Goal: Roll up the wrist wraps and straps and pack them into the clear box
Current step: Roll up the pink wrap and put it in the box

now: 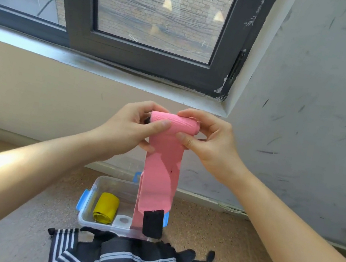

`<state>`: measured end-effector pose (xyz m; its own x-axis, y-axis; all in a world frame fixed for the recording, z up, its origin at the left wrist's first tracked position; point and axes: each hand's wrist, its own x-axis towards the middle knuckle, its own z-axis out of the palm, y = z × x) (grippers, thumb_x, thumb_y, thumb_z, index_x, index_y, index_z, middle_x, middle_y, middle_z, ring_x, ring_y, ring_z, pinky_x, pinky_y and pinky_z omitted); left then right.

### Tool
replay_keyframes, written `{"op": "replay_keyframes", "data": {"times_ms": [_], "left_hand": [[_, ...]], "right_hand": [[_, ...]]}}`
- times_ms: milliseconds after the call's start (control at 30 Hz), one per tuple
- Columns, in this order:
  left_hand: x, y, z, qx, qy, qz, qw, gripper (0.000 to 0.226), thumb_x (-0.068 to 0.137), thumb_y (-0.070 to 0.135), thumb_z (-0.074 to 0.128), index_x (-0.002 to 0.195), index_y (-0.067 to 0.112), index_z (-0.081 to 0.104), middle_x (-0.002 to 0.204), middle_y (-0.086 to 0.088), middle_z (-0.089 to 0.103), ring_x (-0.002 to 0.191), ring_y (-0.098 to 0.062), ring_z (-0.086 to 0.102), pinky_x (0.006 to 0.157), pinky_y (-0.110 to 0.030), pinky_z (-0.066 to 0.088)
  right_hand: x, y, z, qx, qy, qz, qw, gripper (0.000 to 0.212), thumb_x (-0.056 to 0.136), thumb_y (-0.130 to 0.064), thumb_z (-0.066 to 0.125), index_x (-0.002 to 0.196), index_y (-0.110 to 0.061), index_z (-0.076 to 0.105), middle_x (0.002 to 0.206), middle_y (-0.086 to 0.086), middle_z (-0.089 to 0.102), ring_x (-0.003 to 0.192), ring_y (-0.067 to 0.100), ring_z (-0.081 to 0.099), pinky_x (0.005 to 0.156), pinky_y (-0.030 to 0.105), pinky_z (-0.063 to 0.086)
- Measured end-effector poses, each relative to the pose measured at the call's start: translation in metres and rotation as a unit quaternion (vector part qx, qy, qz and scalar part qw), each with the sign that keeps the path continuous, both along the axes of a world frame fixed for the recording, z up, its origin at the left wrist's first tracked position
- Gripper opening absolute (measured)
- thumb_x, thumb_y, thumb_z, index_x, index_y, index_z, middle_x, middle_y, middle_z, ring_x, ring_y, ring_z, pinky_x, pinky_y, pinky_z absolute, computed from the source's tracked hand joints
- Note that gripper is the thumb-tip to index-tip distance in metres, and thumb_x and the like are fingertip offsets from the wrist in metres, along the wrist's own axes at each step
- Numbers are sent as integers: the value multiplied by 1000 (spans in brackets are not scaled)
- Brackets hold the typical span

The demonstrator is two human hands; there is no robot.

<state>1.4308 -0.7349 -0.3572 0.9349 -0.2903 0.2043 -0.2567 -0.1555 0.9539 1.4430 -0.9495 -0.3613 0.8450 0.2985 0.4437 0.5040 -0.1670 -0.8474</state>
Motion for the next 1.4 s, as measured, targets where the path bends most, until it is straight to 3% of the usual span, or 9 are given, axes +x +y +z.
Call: {"op": "replay_keyframes", "data": {"times_ms": [233, 500, 600, 700, 833, 967, 1100, 1233, 1400], "left_hand": [[-1, 0, 4, -27, -105, 9, 994, 27, 92, 3, 69, 118, 6, 60, 104, -6, 65, 83, -9, 68, 63, -28, 61], [-1, 0, -3, 30, -165, 16, 986, 44, 87, -6, 74, 122, 13, 56, 113, -2, 62, 95, -26, 68, 59, -37, 62], [0, 3, -2, 8, -25, -1, 1000, 65, 84, 11, 82, 137, 31, 52, 122, -1, 64, 98, -20, 73, 59, -30, 60], [-1, 4, -2, -11, 86, -60, 994, 46, 85, 48, 70, 129, 38, 63, 118, -3, 72, 102, -20, 74, 63, -31, 58], [-2, -1, -4, -42, 90, -35, 994, 42, 89, 51, 65, 125, 30, 69, 117, -4, 74, 98, -20, 74, 61, -28, 58], [0, 1, -7, -26, 49, -22, 998, 43, 86, 42, 68, 123, 21, 67, 111, -9, 74, 97, -24, 75, 59, -27, 59], [3, 1, -10, -7, -7, -17, 1000, 33, 93, 26, 69, 123, 16, 64, 105, -13, 74, 87, -28, 75, 55, -30, 59], [7, 4, -13, 7, -87, -7, 996, 32, 94, 16, 69, 125, 15, 63, 103, -13, 71, 88, -28, 72, 55, -34, 59], [8, 5, -19, 18, -136, -25, 990, 35, 91, 12, 71, 125, 19, 62, 104, -4, 70, 88, -13, 69, 57, -32, 59]], "right_hand": [[-4, 0, 10, 29, 205, 57, 977, 56, 91, -54, 54, 128, -14, 66, 123, 17, 69, 104, 30, 70, 81, 52, 61], [-3, 0, 11, 75, 162, 62, 982, 46, 84, -23, 73, 123, -2, 64, 108, 18, 68, 89, 39, 73, 59, 39, 63], [-2, 0, 9, 84, 126, 60, 987, 40, 83, -14, 77, 120, -5, 65, 105, 16, 69, 88, 34, 71, 67, 40, 64], [1, 0, 4, 61, 71, 39, 995, 34, 84, -6, 80, 114, -14, 68, 107, 7, 70, 98, 26, 69, 81, 48, 62], [2, 1, 0, 19, 21, 29, 999, 36, 81, 0, 79, 108, -22, 67, 108, -3, 67, 106, 27, 65, 93, 51, 57], [0, 2, 1, 6, 56, 35, 998, 42, 83, 3, 77, 114, -22, 62, 118, 5, 64, 110, 29, 66, 79, 48, 62], [-4, 0, 4, 12, 162, 40, 986, 52, 86, -17, 79, 133, -19, 56, 124, 13, 65, 103, 28, 72, 75, 49, 63], [-2, 0, 3, 25, 251, 77, 965, 52, 90, -46, 65, 132, -15, 61, 127, 20, 66, 108, 41, 69, 73, 48, 63], [-1, 0, 2, 39, 268, 89, 958, 52, 91, -43, 63, 132, -12, 63, 132, 24, 63, 114, 43, 66, 70, 36, 62]]}}
